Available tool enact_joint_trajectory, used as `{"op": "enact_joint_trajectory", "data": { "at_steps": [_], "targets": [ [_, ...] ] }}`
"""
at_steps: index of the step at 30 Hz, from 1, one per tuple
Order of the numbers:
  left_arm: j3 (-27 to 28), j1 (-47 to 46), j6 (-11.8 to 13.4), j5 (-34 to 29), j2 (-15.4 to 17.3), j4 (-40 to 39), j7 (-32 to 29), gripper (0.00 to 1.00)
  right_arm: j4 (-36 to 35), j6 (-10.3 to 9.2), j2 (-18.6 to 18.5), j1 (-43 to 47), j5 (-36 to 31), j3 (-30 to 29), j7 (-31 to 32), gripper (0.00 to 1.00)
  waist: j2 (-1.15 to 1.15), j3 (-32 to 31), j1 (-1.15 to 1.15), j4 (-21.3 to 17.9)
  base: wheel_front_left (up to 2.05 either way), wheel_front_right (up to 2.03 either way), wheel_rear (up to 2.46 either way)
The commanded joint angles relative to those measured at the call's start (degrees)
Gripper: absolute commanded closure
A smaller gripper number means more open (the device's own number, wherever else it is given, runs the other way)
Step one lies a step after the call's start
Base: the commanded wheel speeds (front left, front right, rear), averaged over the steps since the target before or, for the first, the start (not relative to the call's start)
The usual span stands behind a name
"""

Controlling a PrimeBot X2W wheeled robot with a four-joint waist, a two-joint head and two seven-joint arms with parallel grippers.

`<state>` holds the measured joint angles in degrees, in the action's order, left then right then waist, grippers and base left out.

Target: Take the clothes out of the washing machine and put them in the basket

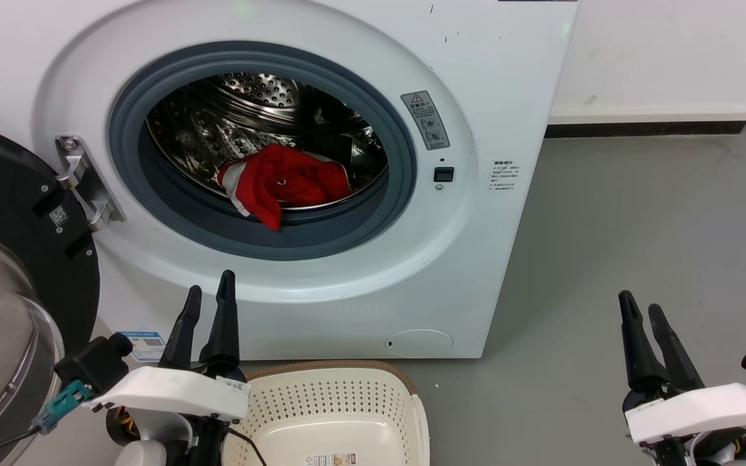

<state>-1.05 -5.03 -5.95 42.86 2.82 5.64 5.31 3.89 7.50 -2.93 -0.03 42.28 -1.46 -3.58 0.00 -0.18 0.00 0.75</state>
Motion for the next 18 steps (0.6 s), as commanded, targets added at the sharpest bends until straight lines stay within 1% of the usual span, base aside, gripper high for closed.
{"op": "enact_joint_trajectory", "data": {
  "at_steps": [1,5,18],
  "targets": [
    [-0.15,-1.29,0.3,-2.22,0.28,-0.8,0.59,0.0,-1.13,0.0,-0.01,-0.16,-2.14,-0.03,-0.21,0.0,0.0,-0.02,0.0,0.02,0.0,0.0,0.0],
    [-0.61,-1.28,0.83,-6.06,0.61,-0.66,1.27,0.0,-1.84,0.0,0.0,0.33,-5.54,-0.23,-0.22,0.0,0.0,-0.09,0.0,0.07,0.0,0.0,0.0],
    [-1.79,-1.37,1.99,-15.19,1.47,1.1,3.31,0.0,-4.0,0.0,0.02,1.7,-15.43,-0.83,0.88,0.0,0.0,-0.28,0.0,0.22,0.0,0.0,0.0]
  ]
}}
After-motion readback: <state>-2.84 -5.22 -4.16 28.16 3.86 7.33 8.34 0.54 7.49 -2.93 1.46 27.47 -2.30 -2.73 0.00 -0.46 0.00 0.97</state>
